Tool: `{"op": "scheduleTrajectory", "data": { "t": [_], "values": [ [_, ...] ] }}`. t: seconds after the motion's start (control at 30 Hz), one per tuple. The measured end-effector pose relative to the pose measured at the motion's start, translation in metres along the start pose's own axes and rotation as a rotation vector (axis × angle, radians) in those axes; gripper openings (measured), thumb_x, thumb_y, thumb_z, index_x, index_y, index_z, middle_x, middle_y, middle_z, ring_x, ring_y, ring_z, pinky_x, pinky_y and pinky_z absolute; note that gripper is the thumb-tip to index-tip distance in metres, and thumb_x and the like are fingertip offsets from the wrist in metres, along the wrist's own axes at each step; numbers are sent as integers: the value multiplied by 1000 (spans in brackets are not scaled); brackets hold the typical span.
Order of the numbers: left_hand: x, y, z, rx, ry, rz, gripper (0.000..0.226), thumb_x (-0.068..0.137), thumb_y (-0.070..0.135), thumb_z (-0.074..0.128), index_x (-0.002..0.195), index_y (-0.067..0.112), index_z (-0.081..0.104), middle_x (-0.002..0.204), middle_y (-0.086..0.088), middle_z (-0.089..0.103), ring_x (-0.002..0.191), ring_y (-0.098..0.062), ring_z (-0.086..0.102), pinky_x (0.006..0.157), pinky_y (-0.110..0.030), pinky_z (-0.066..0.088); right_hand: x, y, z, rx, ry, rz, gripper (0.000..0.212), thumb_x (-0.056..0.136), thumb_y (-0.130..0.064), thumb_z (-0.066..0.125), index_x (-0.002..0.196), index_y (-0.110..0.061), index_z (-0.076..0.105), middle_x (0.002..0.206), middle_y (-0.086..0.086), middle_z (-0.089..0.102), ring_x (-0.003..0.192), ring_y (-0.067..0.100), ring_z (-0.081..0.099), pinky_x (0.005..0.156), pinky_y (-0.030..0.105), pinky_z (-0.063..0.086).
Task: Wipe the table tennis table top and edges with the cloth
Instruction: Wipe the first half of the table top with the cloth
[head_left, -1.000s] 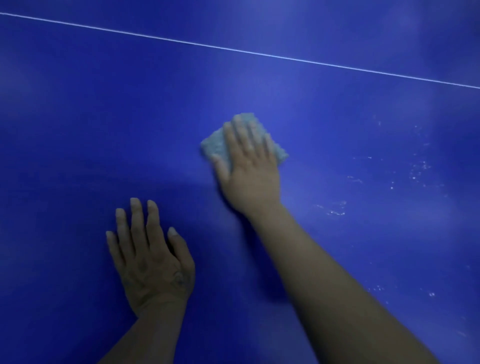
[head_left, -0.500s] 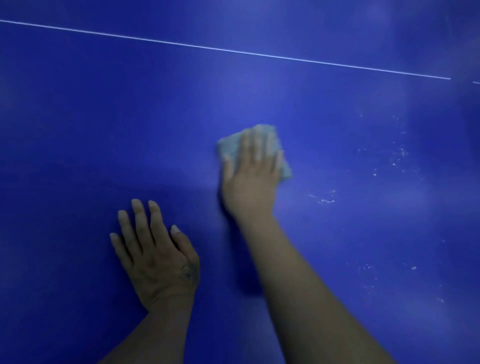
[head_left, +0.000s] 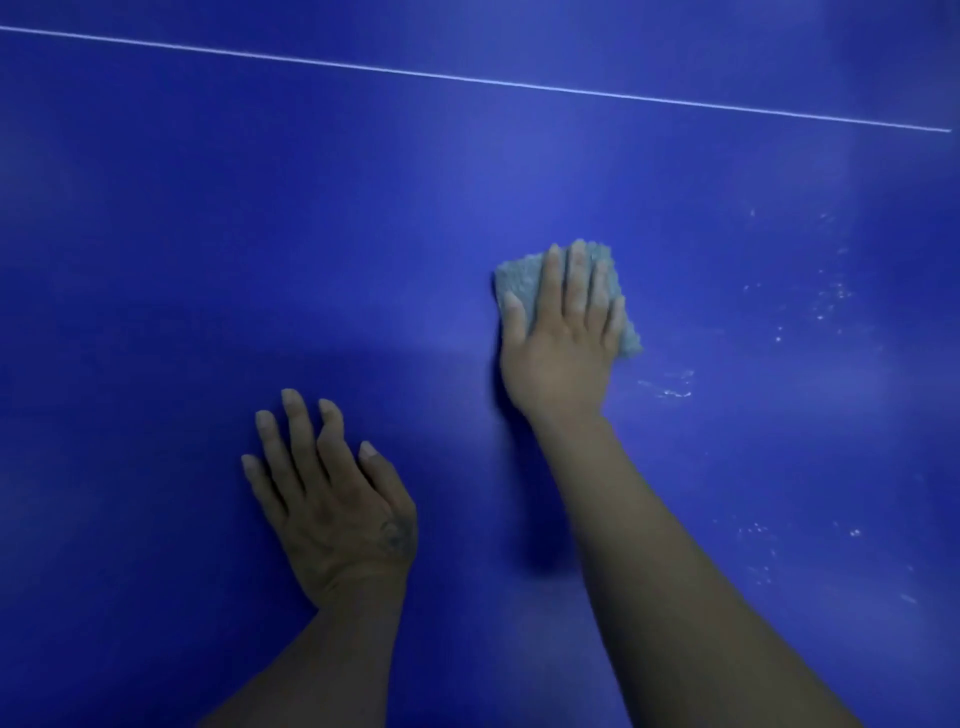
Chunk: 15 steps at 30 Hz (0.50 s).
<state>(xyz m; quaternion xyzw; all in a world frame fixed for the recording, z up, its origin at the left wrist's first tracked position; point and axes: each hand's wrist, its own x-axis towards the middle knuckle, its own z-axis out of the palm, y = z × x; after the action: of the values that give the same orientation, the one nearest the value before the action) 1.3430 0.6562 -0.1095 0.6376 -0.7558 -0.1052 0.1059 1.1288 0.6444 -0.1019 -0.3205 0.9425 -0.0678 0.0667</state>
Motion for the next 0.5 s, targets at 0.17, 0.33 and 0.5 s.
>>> {"op": "scheduleTrajectory", "data": {
  "t": [0.17,0.33,0.5],
  "values": [
    [1,0,2,31,9,-6,57,109,34,34,158,5,44,178,-11,22,168,-31,9,135,-57,8,-23,-72,14,56,-57,-324,67,112,-47,29,171,-20,16,180,3,4,166,27,-1,132,52,1],
    [1,0,2,13,23,-3,57,109,34,36,158,5,44,177,-13,25,167,-32,11,135,-57,7,-63,-13,8,92,-45,-528,64,111,-51,41,167,-21,34,176,0,24,165,23,16,132,51,16],
    [-1,-1,1,26,-5,3,58,110,37,33,160,8,39,179,-12,20,168,-30,5,135,-58,5,-19,116,-19,-35,24,-363,64,112,-46,38,166,-14,35,175,8,27,164,31,20,131,57,20]
  ]
}}
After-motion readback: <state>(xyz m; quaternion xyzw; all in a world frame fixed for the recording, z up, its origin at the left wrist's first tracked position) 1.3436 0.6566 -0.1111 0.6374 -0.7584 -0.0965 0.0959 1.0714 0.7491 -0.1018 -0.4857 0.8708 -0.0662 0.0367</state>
